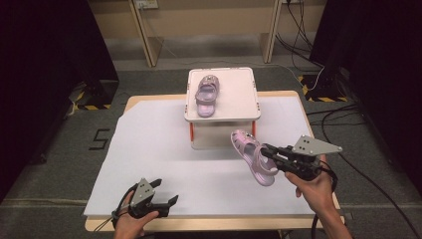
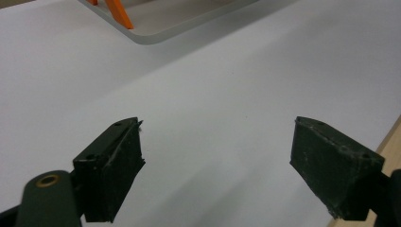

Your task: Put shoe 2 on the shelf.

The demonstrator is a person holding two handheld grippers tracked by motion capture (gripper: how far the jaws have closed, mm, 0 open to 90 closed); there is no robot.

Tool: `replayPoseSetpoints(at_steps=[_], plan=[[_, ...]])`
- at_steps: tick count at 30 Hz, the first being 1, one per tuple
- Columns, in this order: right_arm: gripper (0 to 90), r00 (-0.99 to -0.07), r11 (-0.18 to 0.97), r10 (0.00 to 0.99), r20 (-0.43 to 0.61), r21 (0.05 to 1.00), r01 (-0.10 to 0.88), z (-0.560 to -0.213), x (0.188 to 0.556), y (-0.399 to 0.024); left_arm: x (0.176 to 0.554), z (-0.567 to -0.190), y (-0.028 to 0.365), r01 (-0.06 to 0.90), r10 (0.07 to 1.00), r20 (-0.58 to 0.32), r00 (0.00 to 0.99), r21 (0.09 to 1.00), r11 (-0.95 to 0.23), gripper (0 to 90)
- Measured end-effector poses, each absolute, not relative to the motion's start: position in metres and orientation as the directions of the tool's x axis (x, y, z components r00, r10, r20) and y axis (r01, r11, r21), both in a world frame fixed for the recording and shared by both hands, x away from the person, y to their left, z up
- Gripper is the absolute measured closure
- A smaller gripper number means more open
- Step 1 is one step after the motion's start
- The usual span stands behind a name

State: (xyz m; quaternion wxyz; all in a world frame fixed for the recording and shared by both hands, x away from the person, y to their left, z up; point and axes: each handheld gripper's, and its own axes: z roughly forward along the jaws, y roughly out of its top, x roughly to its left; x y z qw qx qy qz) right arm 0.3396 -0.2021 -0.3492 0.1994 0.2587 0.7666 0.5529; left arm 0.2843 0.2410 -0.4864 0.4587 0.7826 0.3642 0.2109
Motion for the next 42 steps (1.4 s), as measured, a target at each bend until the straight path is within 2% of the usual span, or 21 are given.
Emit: replayPoseSetpoints(at_steps=[10,18,34,42], plan=[[83.4,-0.767,0.247,0.639,-0.055,0.959,0.137,-0.322,0.357,-0.197,0.284,-0.486,0.241,0.376,0.763,-0.004,0.647,0.871,-0.315,16.8],[83.3,-0.752,0.249,0.656,-0.066,0.959,0.133,-0.312,0.379,-0.188,0.284,-0.486,0.241,0.375,0.762,-0.003,0.648,0.872,-0.315,16.8],[83.3,-0.704,0.238,0.707,-0.069,0.961,0.145,-0.296,0.426,-0.162,0.284,-0.486,0.241,0.376,0.759,-0.007,0.651,0.871,-0.314,16.8],[83.2,-0.663,0.229,0.747,-0.052,0.956,0.182,-0.297,0.453,-0.148,0.284,-0.487,0.240,0.375,0.756,-0.008,0.655,0.872,-0.315,16.8]])
